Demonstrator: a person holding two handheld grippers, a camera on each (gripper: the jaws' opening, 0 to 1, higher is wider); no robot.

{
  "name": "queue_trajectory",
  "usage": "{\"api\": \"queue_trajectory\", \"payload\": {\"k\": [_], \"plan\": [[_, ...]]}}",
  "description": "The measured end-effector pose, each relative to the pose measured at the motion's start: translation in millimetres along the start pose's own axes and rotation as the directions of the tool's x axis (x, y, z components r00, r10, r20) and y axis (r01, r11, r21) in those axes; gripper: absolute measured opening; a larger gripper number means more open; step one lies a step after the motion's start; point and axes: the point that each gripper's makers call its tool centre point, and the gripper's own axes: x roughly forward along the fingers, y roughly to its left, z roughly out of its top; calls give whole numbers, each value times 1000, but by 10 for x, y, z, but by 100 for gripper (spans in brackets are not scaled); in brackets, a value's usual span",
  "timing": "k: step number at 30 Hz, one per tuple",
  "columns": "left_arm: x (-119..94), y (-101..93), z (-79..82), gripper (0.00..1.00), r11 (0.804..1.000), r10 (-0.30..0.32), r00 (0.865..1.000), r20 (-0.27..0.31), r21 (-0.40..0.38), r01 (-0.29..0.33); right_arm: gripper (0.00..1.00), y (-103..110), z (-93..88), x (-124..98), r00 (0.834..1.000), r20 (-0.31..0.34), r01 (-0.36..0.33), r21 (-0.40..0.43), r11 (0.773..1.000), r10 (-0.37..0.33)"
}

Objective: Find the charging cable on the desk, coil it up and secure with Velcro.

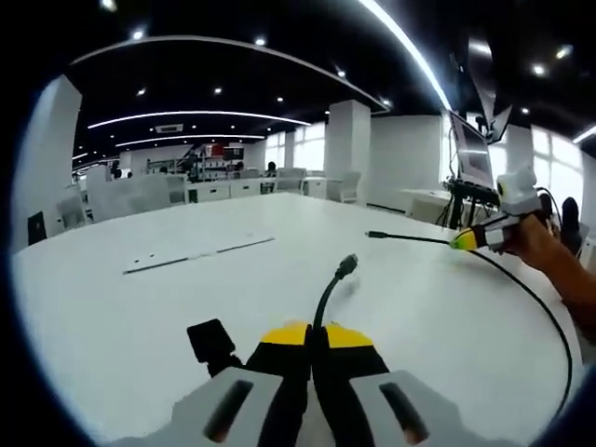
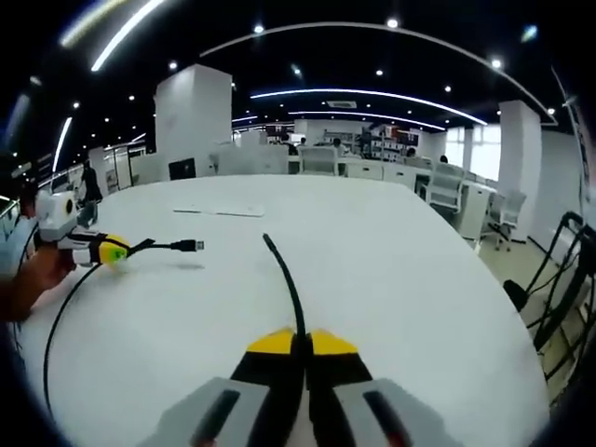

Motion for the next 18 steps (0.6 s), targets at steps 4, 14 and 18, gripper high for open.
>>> {"api": "queue_trajectory", "payload": {"k": [4, 14, 18], "plan": [[-50, 44, 14, 5, 1000, 3, 1000, 3, 12, -3, 4, 91, 53, 23, 1000, 8, -16, -6, 1000, 16], [-168, 150, -11, 5, 1000, 8, 1000, 1, 2, -9, 5, 189, 147, 114, 999, 14, -51, -20, 999, 51], [-230, 208, 17, 5, 1000, 13, 1000, 11, 5, -13, 5, 264, 166, 146, 997, 15, -70, -32, 997, 70]]}}
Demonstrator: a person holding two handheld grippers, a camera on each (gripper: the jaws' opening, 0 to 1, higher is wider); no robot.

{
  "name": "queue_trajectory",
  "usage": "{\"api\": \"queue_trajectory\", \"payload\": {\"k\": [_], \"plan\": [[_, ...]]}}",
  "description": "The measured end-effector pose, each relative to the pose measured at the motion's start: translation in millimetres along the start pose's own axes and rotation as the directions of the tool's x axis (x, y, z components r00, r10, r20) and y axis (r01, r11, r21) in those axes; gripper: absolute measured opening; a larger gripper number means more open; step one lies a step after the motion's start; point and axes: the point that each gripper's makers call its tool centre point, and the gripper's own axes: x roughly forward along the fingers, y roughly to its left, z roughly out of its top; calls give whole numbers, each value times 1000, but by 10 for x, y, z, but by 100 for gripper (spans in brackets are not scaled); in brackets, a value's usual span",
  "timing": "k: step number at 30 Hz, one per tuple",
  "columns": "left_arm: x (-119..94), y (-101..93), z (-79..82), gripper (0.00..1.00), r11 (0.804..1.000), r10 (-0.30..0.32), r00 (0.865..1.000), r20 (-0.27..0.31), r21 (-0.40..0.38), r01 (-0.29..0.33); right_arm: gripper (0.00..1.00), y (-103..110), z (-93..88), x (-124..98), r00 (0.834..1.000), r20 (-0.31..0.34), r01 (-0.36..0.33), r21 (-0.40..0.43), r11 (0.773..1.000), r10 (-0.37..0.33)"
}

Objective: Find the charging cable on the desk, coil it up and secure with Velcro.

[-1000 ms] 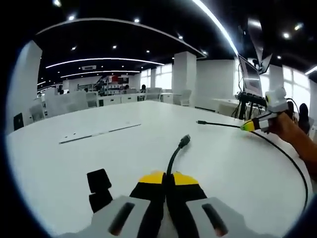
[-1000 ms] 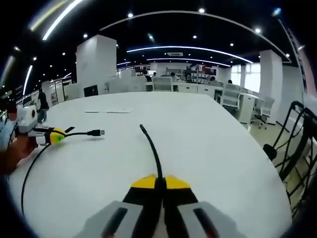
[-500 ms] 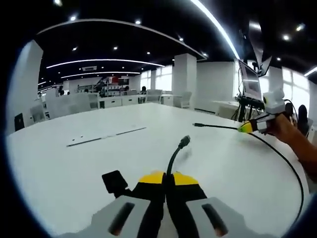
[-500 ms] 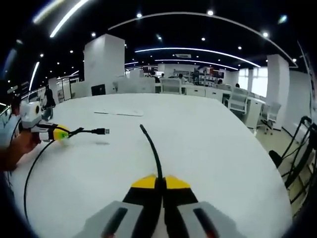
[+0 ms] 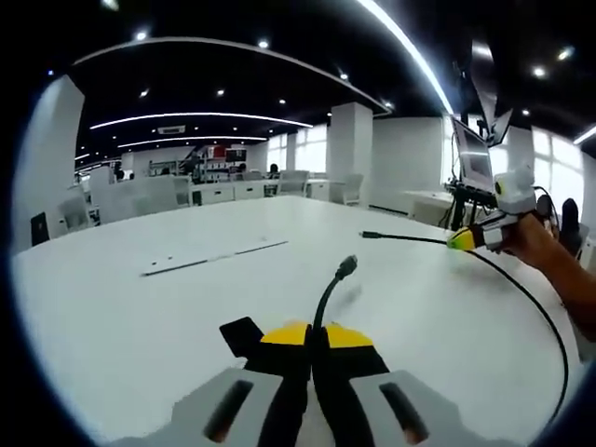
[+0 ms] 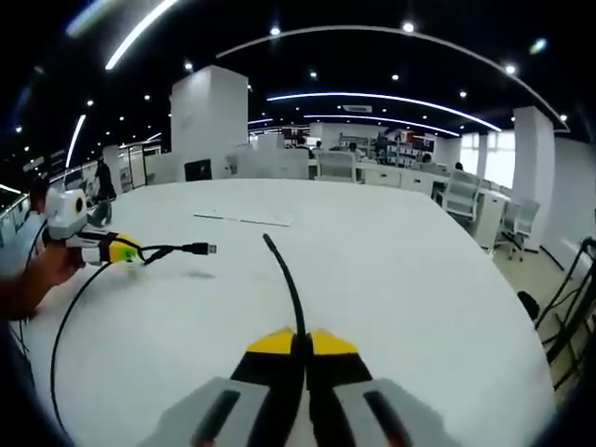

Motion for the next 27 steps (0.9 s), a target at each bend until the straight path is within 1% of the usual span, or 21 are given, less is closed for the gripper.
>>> {"api": "queue_trajectory", "payload": {"k": [4, 10, 15, 23, 27], "plan": [[-34, 84, -1, 5, 1000, 7, 1000, 1, -1, -7, 5, 51, 25, 34, 1000, -1, -14, -8, 1000, 14], [-95, 230, 39, 5, 1000, 7, 1000, 1, -24, -7, 5, 210, 146, 97, 999, 2, -42, -20, 999, 42], [-135, 342, 53, 5, 1000, 17, 1000, -1, -19, -17, 5, 330, 236, 159, 998, 5, -68, -34, 997, 68], [-210, 488, 40, 5, 1000, 29, 1000, -5, -5, -29, 5, 467, 313, 251, 994, 0, -107, -54, 993, 107], [-221, 526, 14, 5, 1000, 17, 1000, -8, 5, -17, 5, 536, 318, 277, 992, -3, -123, -61, 991, 123]]}}
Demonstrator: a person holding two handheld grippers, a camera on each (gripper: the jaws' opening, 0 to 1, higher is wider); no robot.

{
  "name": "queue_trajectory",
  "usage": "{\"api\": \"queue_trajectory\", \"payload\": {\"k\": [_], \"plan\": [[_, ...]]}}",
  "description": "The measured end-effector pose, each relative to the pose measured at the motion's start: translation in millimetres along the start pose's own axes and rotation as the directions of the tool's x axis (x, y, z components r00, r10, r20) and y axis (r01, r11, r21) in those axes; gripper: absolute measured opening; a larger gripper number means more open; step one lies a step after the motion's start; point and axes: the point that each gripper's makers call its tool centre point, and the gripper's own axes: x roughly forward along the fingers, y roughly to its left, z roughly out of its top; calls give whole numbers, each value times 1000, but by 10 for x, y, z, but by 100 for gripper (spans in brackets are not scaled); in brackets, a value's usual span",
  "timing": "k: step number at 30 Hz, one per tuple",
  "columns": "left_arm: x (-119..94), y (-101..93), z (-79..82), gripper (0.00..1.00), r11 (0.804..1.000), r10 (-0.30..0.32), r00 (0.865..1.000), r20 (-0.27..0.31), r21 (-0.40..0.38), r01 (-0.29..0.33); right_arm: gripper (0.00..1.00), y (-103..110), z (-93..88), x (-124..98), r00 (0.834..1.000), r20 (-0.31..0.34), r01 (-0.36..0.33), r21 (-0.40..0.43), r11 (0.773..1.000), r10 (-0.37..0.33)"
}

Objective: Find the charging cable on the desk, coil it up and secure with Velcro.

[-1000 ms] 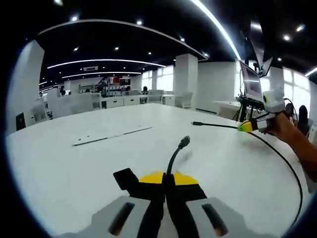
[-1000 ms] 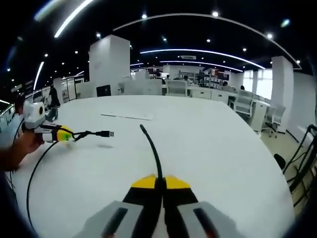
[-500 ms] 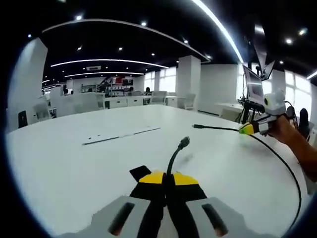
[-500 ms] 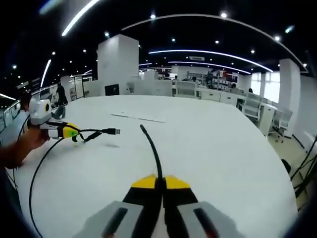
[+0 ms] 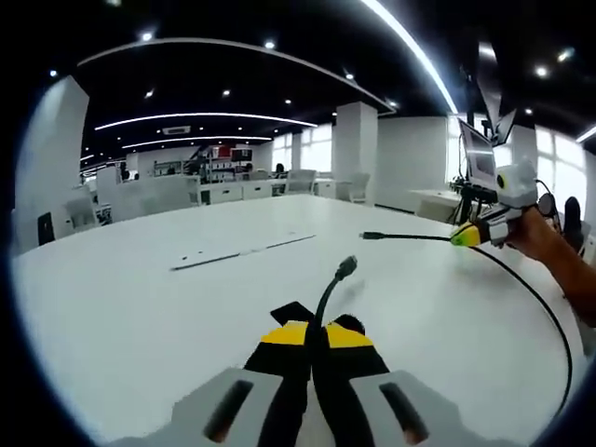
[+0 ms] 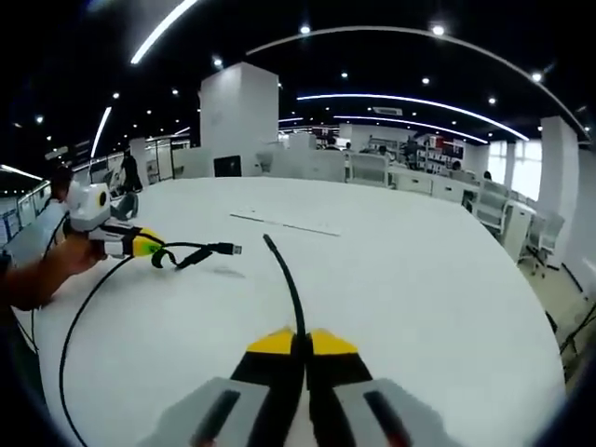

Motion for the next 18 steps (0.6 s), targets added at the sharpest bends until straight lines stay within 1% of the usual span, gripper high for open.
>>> {"api": "queue_trajectory", "payload": {"k": [8, 9, 10, 11, 12, 14, 16, 18], "plan": [[0, 72, -117, 5, 1000, -20, 999, -27, 17, 20, 5, 23, 89, 99, 999, 6, -46, -10, 999, 46], [-6, 72, -117, 5, 1000, -24, 999, -21, 18, 24, 5, 35, 96, 118, 998, 6, -57, -11, 998, 57], [-7, 60, -102, 5, 999, -39, 999, -4, 21, 39, 5, 45, 103, 137, 998, 6, -66, -12, 998, 66], [-8, 61, -103, 5, 999, -41, 999, -3, 22, 41, 5, 47, 105, 142, 998, 5, -69, -12, 998, 69], [-4, 63, -112, 5, 998, -48, 999, -4, 41, 48, 5, 97, 82, 129, 997, -3, -76, -17, 997, 76], [2, 68, -137, 5, 995, -59, 998, -13, 74, 59, 5, 118, 95, 147, 996, -4, -87, -21, 996, 87], [3, 50, -147, 5, 994, -84, 996, -19, 66, 85, 5, 141, 107, 168, 995, -3, -95, -22, 995, 95], [5, 33, -149, 5, 992, -94, 995, -22, 83, 95, 5, 179, 101, 178, 995, -3, -101, -26, 995, 101]]}}
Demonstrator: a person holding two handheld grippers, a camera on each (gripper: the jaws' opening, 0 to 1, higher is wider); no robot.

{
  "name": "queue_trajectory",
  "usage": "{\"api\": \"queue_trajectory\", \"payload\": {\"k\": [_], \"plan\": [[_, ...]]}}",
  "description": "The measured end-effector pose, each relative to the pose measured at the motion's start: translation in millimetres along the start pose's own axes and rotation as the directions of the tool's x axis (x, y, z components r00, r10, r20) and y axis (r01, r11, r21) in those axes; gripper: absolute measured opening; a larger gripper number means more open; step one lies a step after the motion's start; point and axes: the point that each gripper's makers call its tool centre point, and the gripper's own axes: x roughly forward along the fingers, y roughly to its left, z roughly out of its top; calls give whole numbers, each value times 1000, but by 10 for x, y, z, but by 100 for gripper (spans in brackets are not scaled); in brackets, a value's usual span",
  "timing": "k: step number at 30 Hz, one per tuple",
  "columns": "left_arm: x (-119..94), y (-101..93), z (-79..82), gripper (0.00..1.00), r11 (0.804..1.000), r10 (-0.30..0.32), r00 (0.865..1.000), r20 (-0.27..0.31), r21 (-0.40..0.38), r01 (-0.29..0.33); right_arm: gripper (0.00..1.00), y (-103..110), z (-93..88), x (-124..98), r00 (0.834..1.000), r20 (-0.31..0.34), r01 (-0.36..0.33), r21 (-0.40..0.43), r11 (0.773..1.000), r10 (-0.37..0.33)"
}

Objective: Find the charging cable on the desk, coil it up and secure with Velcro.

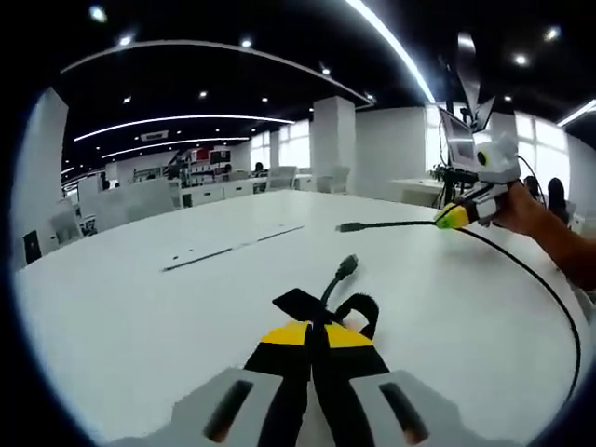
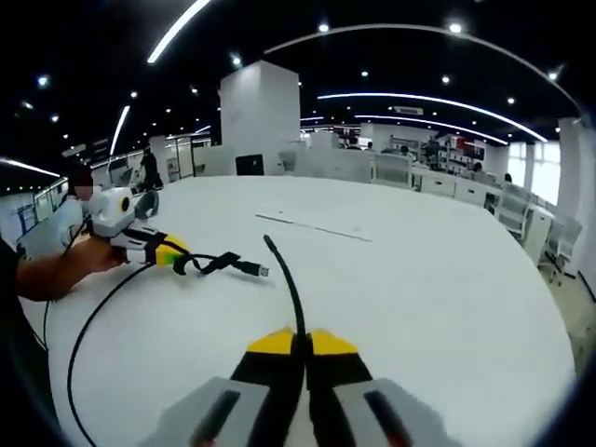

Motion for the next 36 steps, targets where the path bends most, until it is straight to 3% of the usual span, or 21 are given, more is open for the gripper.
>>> {"api": "queue_trajectory", "payload": {"k": [5, 12, 21, 36], "plan": [[17, -34, -7, 5, 999, -21, 1000, -4, 35, 21, 5, 163, -42, 34, 1000, -6, -12, -8, 1000, 12], [53, -53, -9, 5, 998, -65, 998, 22, 7, 65, 5, 261, 26, 156, 999, -13, -40, -28, 999, 40], [84, -69, -65, 5, 993, -115, 993, 8, 2, 115, 5, 516, 210, 352, 996, -13, -88, -85, 992, 88], [138, -58, -77, 5, 989, -144, 990, -3, 38, 144, 5, 799, 378, 679, 987, -16, -164, -134, 977, 163]]}}
